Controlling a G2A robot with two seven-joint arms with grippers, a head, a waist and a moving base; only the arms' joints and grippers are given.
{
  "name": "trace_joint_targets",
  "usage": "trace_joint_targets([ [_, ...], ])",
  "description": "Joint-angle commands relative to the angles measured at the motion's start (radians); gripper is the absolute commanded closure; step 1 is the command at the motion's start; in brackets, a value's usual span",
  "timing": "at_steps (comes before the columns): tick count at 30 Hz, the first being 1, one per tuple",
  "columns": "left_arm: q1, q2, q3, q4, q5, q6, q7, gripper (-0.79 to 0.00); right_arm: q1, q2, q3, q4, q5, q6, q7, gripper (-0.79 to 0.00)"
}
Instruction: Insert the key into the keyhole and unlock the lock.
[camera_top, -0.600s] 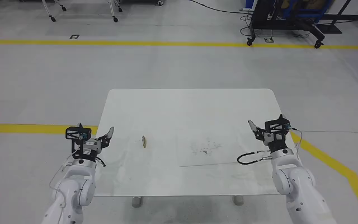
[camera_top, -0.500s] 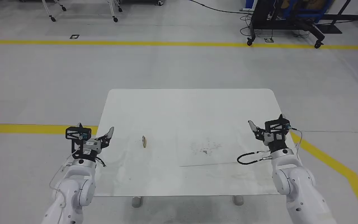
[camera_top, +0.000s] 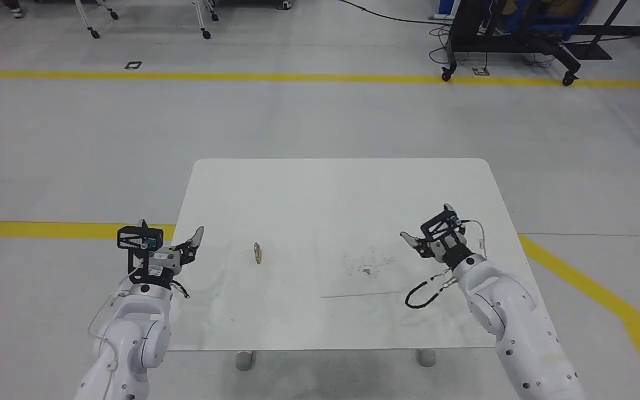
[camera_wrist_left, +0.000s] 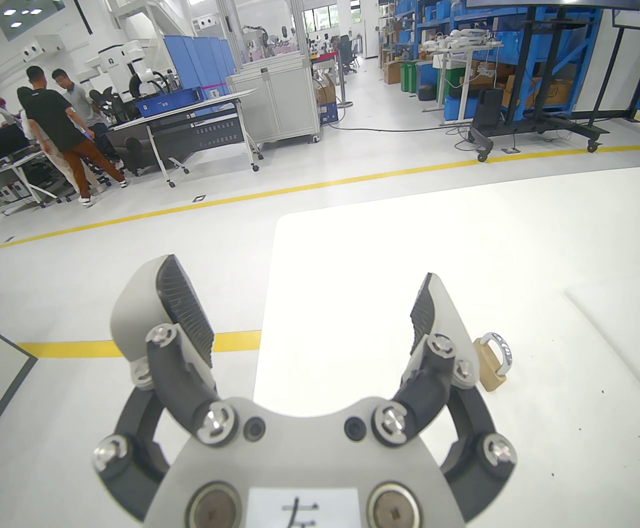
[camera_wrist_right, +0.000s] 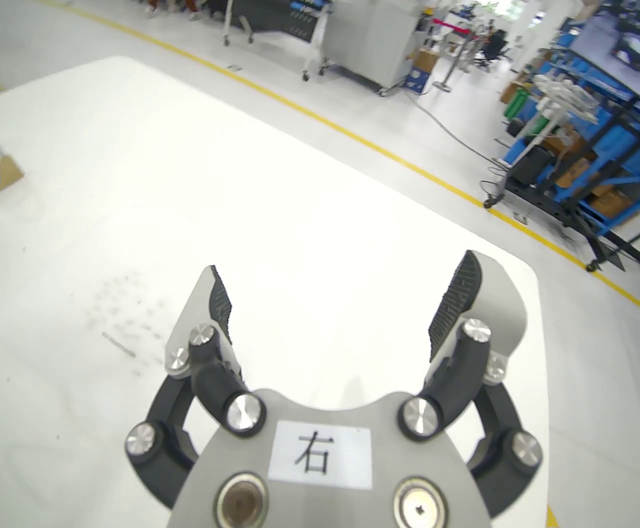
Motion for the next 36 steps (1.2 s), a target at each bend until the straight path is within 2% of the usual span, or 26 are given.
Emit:
trace_joint_targets([
  [1, 0.0, 0.0, 0.0, 0.0, 0.0, 0.0, 0.0, -0.785, 0.004, 0.0, 0.0, 0.006, 0.017, -0.011, -0.002, -0.785],
  [11, 0.0, 0.0, 0.0, 0.0, 0.0, 0.0, 0.0, -0.785, 0.005, -0.001, -0.005, 0.015, 0.031, -0.025, -0.002, -0.785],
  [14, 0.0, 0.0, 0.0, 0.0, 0.0, 0.0, 0.0, -0.785, 0.052, 0.002, -0.005, 0.081, 0.111, -0.172, -0.053, -0.785],
  [17, 0.0, 0.0, 0.0, 0.0, 0.0, 0.0, 0.0, -0.785, 0.079, 0.01, -0.032, 0.098, 0.05, -0.321, -0.123, -0.785],
  [20, 0.0, 0.0, 0.0, 0.0, 0.0, 0.0, 0.0, -0.785, 0.115, 0.021, -0.057, 0.119, -0.047, -0.447, -0.12, -0.785],
  [23, 0.0, 0.0, 0.0, 0.0, 0.0, 0.0, 0.0, -0.785, 0.16, 0.027, -0.1, 0.158, -0.145, -0.532, -0.109, -0.785],
  [25, 0.0, 0.0, 0.0, 0.0, 0.0, 0.0, 0.0, -0.785, 0.198, 0.029, -0.132, 0.184, -0.182, -0.597, -0.127, -0.52],
  [27, 0.0, 0.0, 0.0, 0.0, 0.0, 0.0, 0.0, -0.785, 0.226, 0.031, -0.158, 0.218, -0.207, -0.645, -0.154, -0.459],
  [28, 0.0, 0.0, 0.0, 0.0, 0.0, 0.0, 0.0, -0.785, 0.241, 0.031, -0.171, 0.232, -0.222, -0.661, -0.157, -0.385],
  [33, 0.0, 0.0, 0.0, 0.0, 0.0, 0.0, 0.0, -0.785, 0.308, 0.029, -0.26, 0.297, -0.262, -0.674, -0.151, -0.345],
  [36, 0.0, 0.0, 0.0, 0.0, 0.0, 0.0, 0.0, -0.785, 0.35, 0.03, -0.32, 0.334, -0.272, -0.674, -0.116, -0.363],
])
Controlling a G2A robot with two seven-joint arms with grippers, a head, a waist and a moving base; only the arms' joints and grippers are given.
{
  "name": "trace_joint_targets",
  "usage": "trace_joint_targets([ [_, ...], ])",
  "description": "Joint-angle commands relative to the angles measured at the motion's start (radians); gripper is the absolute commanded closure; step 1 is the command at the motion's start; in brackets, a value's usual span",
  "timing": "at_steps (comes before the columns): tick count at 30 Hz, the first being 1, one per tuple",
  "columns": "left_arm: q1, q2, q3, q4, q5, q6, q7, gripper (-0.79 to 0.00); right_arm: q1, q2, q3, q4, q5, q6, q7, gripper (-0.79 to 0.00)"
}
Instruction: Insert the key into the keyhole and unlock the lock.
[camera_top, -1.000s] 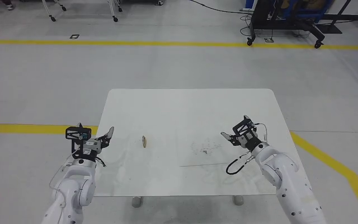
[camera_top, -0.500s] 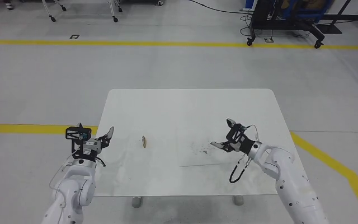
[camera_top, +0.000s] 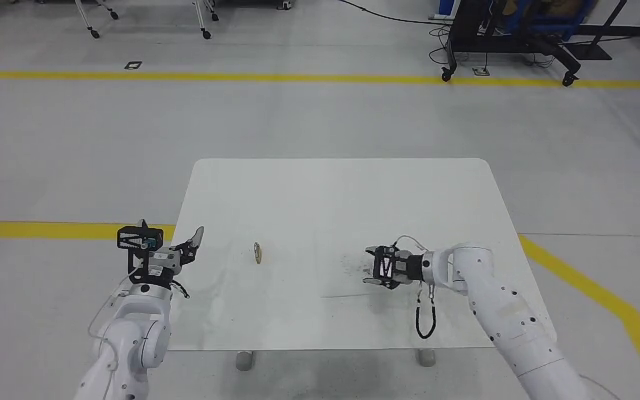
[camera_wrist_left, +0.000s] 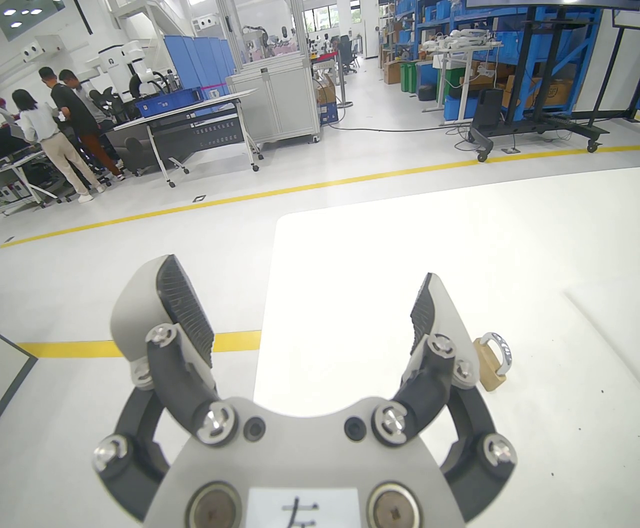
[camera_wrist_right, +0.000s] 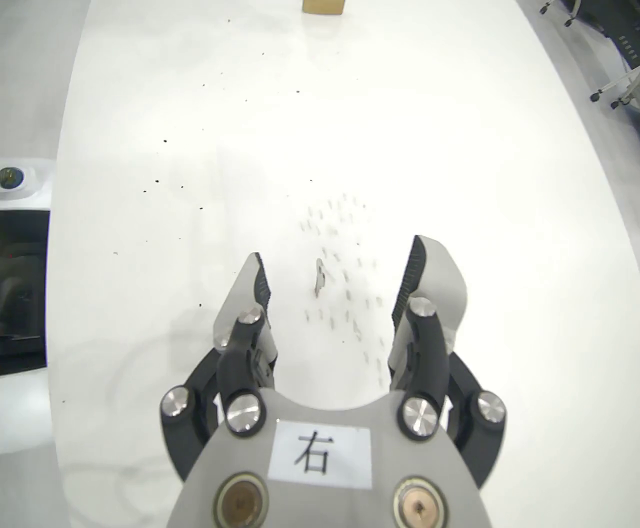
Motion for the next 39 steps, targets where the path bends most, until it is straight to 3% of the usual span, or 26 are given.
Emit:
trace_joint_targets([
  [1, 0.0, 0.0, 0.0, 0.0, 0.0, 0.0, 0.0, -0.785, 0.028, 0.001, -0.034, 0.024, 0.005, 0.0, 0.021, -0.363],
  [4, 0.0, 0.0, 0.0, 0.0, 0.0, 0.0, 0.0, -0.785, 0.056, 0.004, -0.065, 0.047, 0.021, 0.0, 0.025, -0.265],
  [5, 0.0, 0.0, 0.0, 0.0, 0.0, 0.0, 0.0, -0.785, 0.063, 0.005, -0.073, 0.052, 0.023, 0.0, 0.027, -0.148],
  [7, 0.0, 0.0, 0.0, 0.0, 0.0, 0.0, 0.0, -0.785, 0.075, 0.01, -0.088, 0.06, 0.026, 0.0, 0.027, 0.0],
  [18, 0.0, 0.0, 0.0, 0.0, 0.0, 0.0, 0.0, -0.785, 0.085, 0.038, -0.083, 0.03, -0.019, 0.028, -0.037, 0.0],
  [26, 0.0, 0.0, 0.0, 0.0, 0.0, 0.0, 0.0, -0.785, 0.008, 0.058, -0.028, -0.02, -0.006, 0.136, -0.235, 0.0],
  [39, -0.004, 0.0, 0.002, -0.003, -0.002, -0.005, 0.002, -0.785, 0.008, 0.058, -0.028, -0.02, -0.006, 0.136, -0.235, 0.0],
])
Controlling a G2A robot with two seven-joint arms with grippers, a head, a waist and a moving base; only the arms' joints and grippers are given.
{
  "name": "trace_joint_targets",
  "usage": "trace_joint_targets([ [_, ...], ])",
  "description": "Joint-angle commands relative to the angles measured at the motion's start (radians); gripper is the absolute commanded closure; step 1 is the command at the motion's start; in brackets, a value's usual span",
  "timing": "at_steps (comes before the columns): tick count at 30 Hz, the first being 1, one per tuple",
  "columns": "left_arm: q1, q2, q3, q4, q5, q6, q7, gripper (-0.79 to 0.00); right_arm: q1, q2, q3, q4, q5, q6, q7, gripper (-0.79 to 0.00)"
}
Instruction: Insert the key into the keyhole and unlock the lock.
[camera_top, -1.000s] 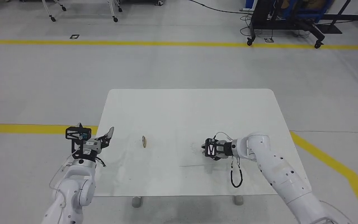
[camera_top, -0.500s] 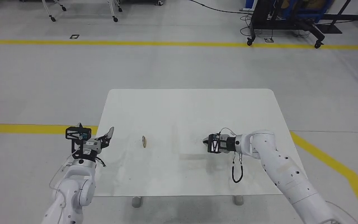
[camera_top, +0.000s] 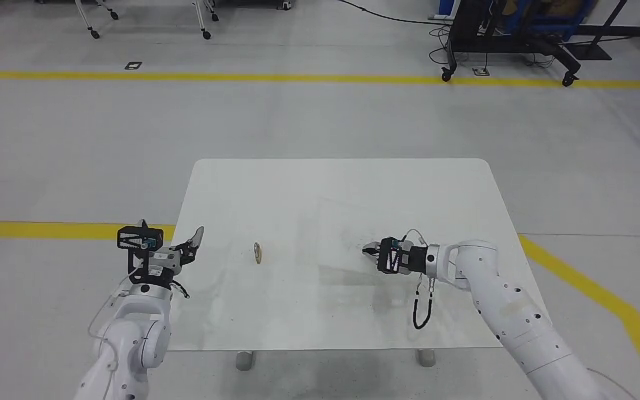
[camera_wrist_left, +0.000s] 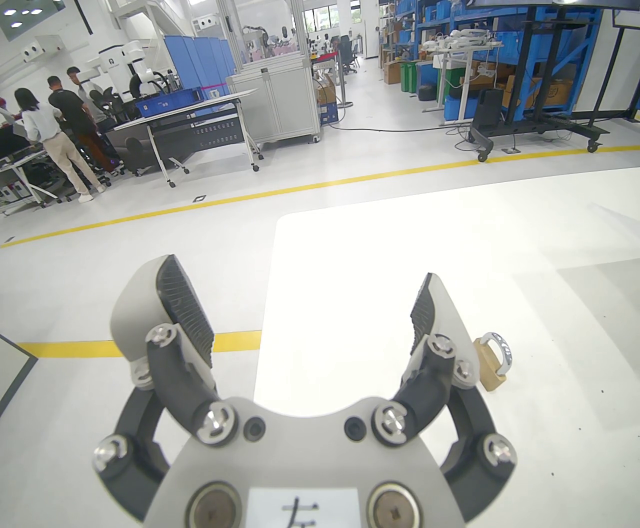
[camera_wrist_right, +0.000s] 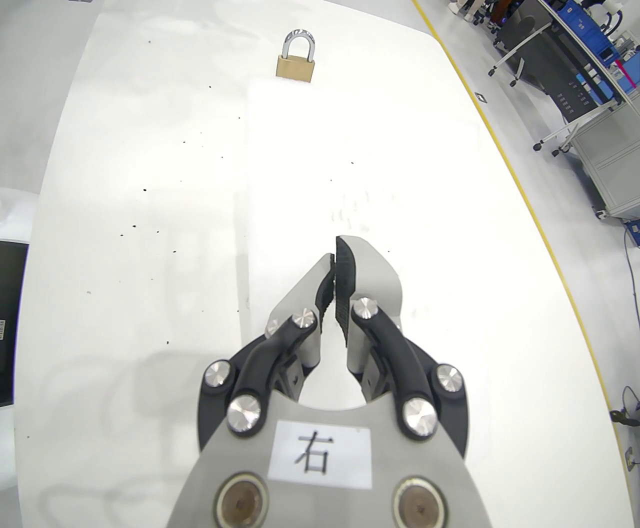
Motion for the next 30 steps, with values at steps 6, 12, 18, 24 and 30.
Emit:
trace_joint_targets([
  [6, -0.181, -0.002, 0.087, -0.026, 0.016, -0.127, -0.093, -0.785, 0.0, 0.0, 0.0, 0.0, 0.0, 0.0, 0.0, 0.0],
  [12, -0.364, -0.014, 0.232, 0.03, 0.001, -0.282, -0.178, -0.785, 0.0, 0.0, 0.0, 0.0, 0.0, 0.0, 0.0, 0.0],
  [18, -0.607, -0.048, 0.455, 0.212, -0.018, -0.424, -0.277, -0.785, 0.0, 0.0, 0.0, 0.0, 0.0, 0.0, 0.0, 0.0],
  [24, -0.825, -0.098, 0.662, 0.448, 0.039, -0.521, -0.301, -0.785, 0.0, 0.0, 0.0, 0.0, 0.0, 0.0, 0.0, 0.0],
  [30, -0.938, -0.145, 0.832, 0.614, 0.151, -0.598, -0.299, -0.785, 0.0, 0.0, 0.0, 0.0, 0.0, 0.0, 0.0, 0.0],
])
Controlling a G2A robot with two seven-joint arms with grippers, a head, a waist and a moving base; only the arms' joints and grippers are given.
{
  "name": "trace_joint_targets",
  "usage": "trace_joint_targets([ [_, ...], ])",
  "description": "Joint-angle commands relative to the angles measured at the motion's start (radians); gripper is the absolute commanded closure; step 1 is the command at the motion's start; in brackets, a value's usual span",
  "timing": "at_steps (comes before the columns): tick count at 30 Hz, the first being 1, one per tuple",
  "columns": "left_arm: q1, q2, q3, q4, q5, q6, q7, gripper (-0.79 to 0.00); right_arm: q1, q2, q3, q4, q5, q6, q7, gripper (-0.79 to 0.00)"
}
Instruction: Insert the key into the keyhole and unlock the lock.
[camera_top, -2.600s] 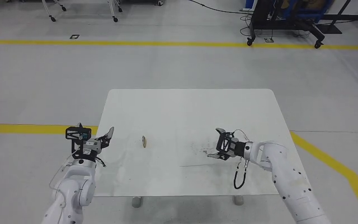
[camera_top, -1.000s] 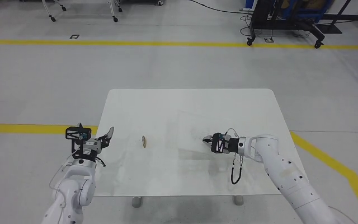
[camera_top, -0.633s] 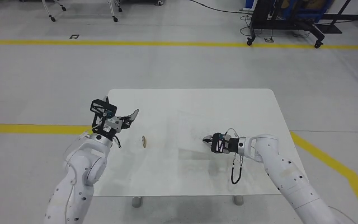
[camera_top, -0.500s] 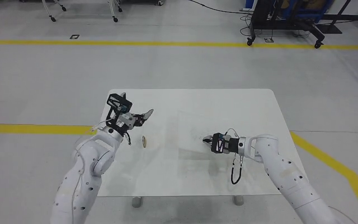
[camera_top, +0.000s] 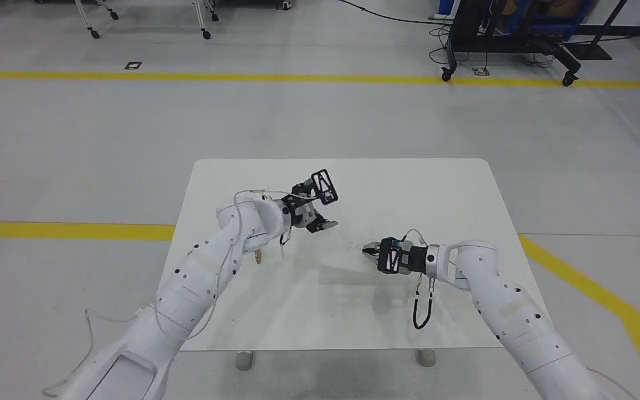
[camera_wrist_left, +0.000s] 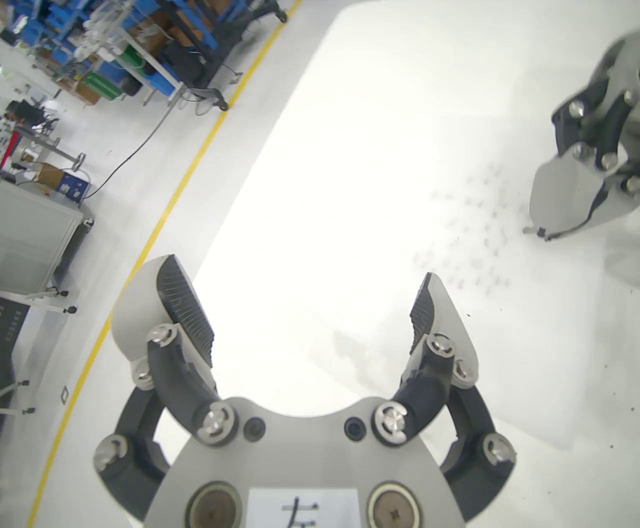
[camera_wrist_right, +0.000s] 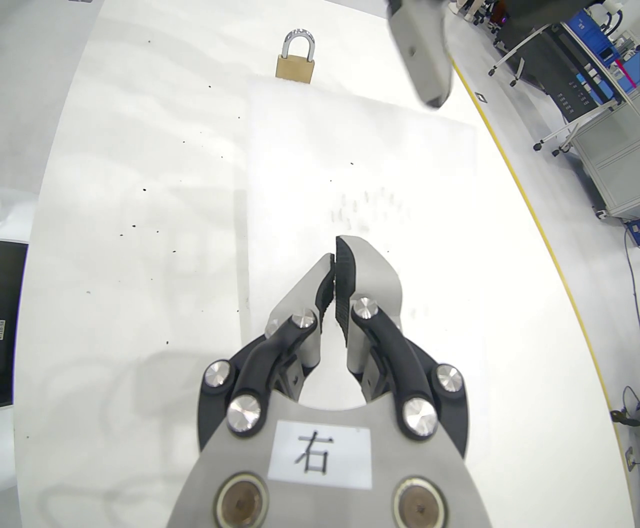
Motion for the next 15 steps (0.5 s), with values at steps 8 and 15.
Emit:
trace_joint_targets([
  [8, -0.067, -0.068, 0.151, 0.199, 0.086, 0.064, 0.019, -0.785, 0.0, 0.0, 0.0, 0.0, 0.0, 0.0, 0.0, 0.0],
  [15, -0.093, -0.103, 0.193, 0.287, 0.108, 0.094, 0.013, -0.785, 0.0, 0.0, 0.0, 0.0, 0.0, 0.0, 0.0, 0.0],
])
